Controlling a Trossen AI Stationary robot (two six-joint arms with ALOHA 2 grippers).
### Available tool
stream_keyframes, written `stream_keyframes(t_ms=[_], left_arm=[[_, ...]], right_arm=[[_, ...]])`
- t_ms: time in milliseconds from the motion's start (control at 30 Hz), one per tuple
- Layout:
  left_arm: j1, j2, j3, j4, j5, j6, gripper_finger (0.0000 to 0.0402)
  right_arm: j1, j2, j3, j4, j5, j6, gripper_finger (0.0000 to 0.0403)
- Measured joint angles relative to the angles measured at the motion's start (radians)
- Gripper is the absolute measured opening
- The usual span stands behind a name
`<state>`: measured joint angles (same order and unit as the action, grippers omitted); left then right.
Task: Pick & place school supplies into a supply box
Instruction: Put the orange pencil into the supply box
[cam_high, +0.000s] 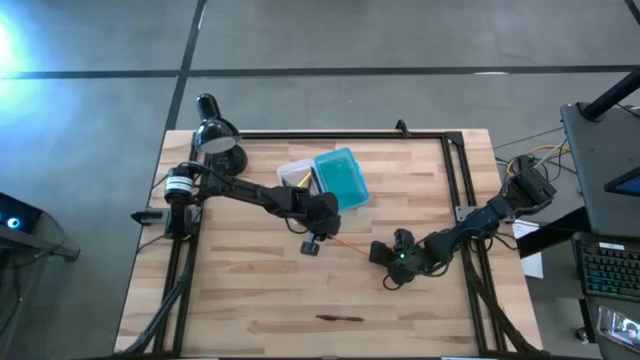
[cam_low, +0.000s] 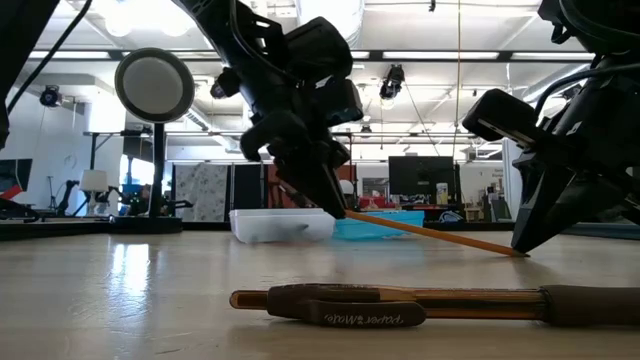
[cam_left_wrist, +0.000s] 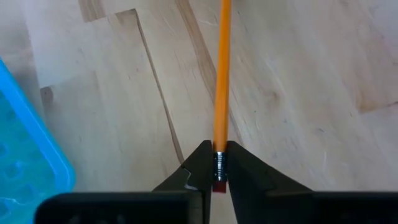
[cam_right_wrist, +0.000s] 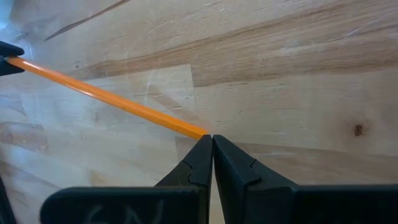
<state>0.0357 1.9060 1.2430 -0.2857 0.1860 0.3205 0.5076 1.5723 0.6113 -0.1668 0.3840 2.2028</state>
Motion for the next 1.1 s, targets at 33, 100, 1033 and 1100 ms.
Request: stream_keyframes(t_ms=[33,100,1033,1100], left_arm=[[0.000,0.000,0.000,-0.001,0.001,0.000,0.0019],[0.000,0.000,-0.001,-0.003,0.003,0.000,0.0013],[0.009,-0.126,0.029,-0.103,-0.116,-0.338,0.0012],[0.011,-0.156,0.016,-0.106,-0.161,-0.516,0.0012]], right_arm=[[0.000,0.000,0.000,0.000,0.000,0.000,0.0009],[0.000,0.000,0.000,0.000,0.000,0.000,0.0009],[0.000,-0.364,-0.005,-0.562,0.204,-0.030,0.0009],[0.000,-0.376,-0.009,-0.564,0.219,-0.030,0.0009]])
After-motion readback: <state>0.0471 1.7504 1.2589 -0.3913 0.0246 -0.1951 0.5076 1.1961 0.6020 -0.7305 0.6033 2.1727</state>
